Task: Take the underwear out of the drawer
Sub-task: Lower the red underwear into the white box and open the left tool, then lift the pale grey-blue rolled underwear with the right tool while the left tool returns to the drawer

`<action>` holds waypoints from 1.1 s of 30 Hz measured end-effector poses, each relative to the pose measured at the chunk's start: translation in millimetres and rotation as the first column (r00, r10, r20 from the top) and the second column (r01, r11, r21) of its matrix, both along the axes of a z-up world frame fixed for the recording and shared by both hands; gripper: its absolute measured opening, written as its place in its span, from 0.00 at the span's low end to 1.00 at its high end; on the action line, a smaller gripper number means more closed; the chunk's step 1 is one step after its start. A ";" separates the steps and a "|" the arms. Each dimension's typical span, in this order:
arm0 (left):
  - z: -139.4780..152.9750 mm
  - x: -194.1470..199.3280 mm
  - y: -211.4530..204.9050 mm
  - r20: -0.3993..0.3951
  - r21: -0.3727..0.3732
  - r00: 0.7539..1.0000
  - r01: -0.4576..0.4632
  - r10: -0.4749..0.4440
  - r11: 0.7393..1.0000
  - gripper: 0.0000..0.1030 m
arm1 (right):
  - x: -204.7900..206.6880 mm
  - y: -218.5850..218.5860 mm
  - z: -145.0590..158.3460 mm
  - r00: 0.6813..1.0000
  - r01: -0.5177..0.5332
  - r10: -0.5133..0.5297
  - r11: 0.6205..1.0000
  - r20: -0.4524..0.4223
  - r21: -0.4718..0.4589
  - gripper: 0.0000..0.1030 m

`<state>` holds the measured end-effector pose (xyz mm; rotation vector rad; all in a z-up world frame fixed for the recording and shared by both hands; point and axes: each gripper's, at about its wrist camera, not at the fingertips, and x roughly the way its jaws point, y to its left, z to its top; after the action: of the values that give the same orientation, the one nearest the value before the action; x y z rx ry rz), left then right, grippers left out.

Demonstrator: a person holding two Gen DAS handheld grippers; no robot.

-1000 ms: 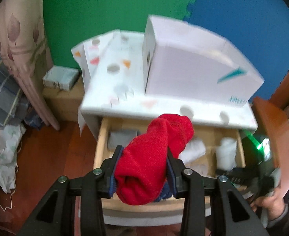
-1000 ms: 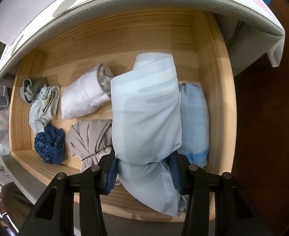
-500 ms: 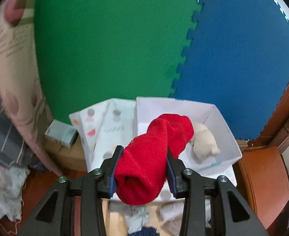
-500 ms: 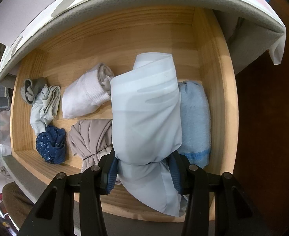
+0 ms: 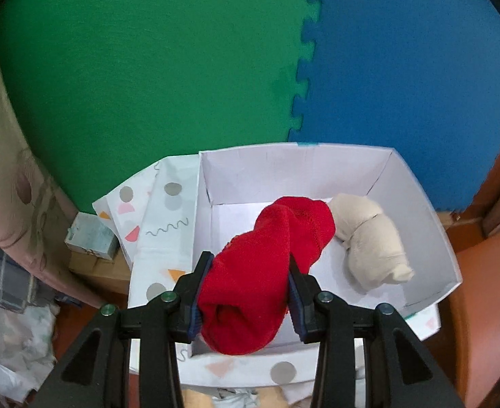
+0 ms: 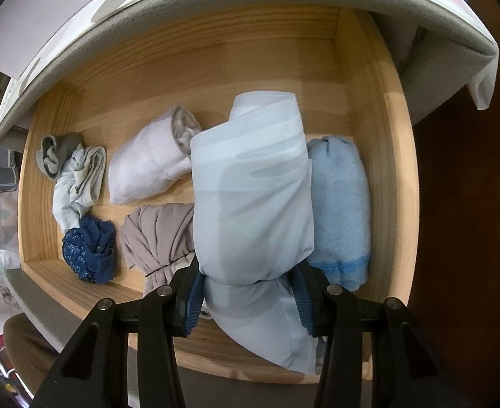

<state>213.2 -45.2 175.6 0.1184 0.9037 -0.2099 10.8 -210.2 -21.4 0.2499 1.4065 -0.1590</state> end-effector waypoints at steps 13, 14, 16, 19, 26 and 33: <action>-24.2 7.7 2.8 -0.074 0.007 0.997 0.002 -0.002 1.000 0.48 | -0.6 -1.0 -0.7 1.000 0.006 -0.006 1.000 -0.001 0.006 0.41; -21.6 6.0 4.3 -0.064 0.007 0.998 0.001 -0.001 1.000 0.48 | -0.5 -0.1 -0.6 1.000 0.006 -0.006 1.000 -0.001 0.004 0.41; -15.9 2.1 8.2 -0.053 -0.006 0.999 0.006 -0.006 1.000 0.49 | 0.0 1.6 -1.1 1.000 0.005 -0.005 1.000 -0.002 -0.001 0.41; -6.5 -8.0 15.0 -0.035 -0.004 0.999 0.007 -0.007 1.000 0.49 | 0.3 3.3 -2.3 1.000 0.005 -0.005 1.000 -0.005 -0.001 0.41; -1.3 -39.8 48.3 -0.025 -0.037 1.000 -0.012 0.011 0.999 0.50 | 1.0 4.4 -4.0 1.000 0.008 -0.008 1.000 -0.003 -0.009 0.41; -18.9 -80.8 88.1 -0.019 -0.026 0.998 -0.052 0.052 0.998 0.51 | -0.7 7.0 -2.0 1.000 0.010 -0.009 1.000 0.013 -0.020 0.41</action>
<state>132.4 42.9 156.7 0.0683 0.9209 -0.1747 10.1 -203.2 -23.4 0.2405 1.3907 -0.1790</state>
